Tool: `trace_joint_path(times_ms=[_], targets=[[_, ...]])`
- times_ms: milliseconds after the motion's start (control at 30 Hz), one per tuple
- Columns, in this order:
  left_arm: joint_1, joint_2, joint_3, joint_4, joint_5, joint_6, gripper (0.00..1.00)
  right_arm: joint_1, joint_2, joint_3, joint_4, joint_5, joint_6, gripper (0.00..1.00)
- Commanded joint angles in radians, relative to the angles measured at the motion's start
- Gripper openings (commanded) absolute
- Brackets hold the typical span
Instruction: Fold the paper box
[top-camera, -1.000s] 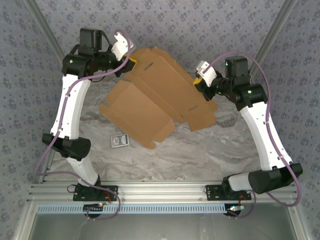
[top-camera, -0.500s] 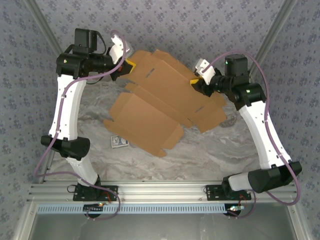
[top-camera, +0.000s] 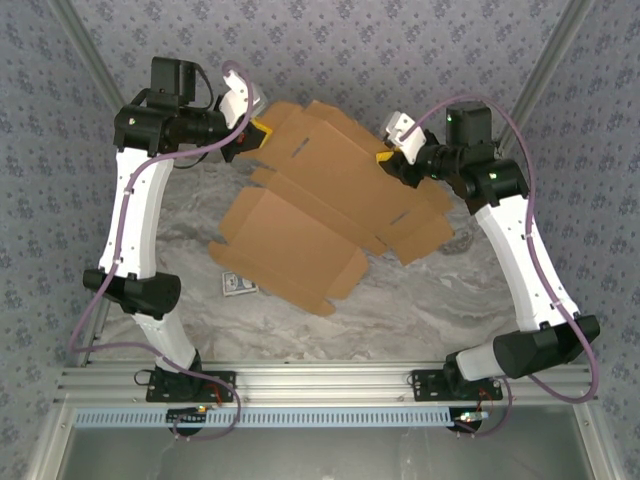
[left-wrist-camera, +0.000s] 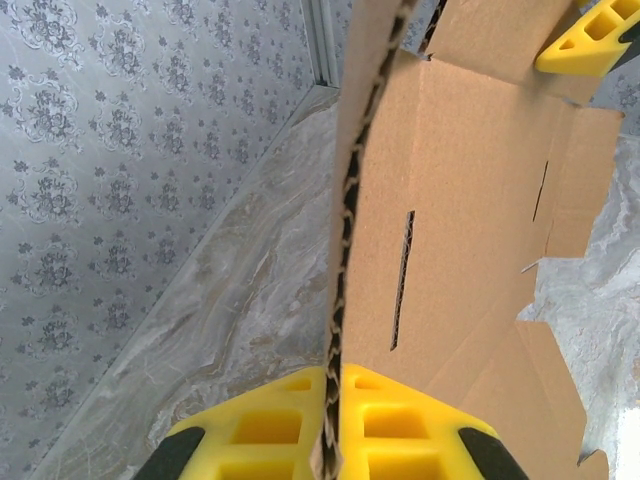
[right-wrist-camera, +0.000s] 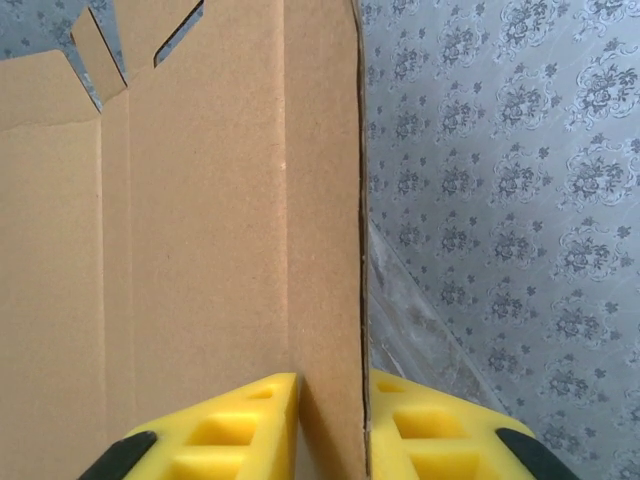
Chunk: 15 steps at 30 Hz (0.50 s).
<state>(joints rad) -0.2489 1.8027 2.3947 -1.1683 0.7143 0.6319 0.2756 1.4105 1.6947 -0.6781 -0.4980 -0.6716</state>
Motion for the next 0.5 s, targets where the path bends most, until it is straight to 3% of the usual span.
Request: trace_joint_path(times_ms=[0, 133, 233, 467], targets=[[-0.001, 0.001, 0.037, -0.008, 0.035, 0.002, 0.04, 0.014, 0.005, 0.039, -0.02, 0.034, -0.014, 0.18], [-0.001, 0.002, 0.037, 0.003, 0.043, -0.014, 0.04, 0.027, 0.011, 0.039, -0.023, 0.086, -0.02, 0.14], [0.0, 0.003, 0.037, 0.014, 0.049, -0.043, 0.04, 0.052, 0.01, 0.024, 0.008, 0.206, -0.023, 0.1], [0.001, 0.004, 0.039, 0.014, 0.035, -0.114, 0.0, 0.197, -0.031, -0.111, 0.27, 0.682, -0.116, 0.06]])
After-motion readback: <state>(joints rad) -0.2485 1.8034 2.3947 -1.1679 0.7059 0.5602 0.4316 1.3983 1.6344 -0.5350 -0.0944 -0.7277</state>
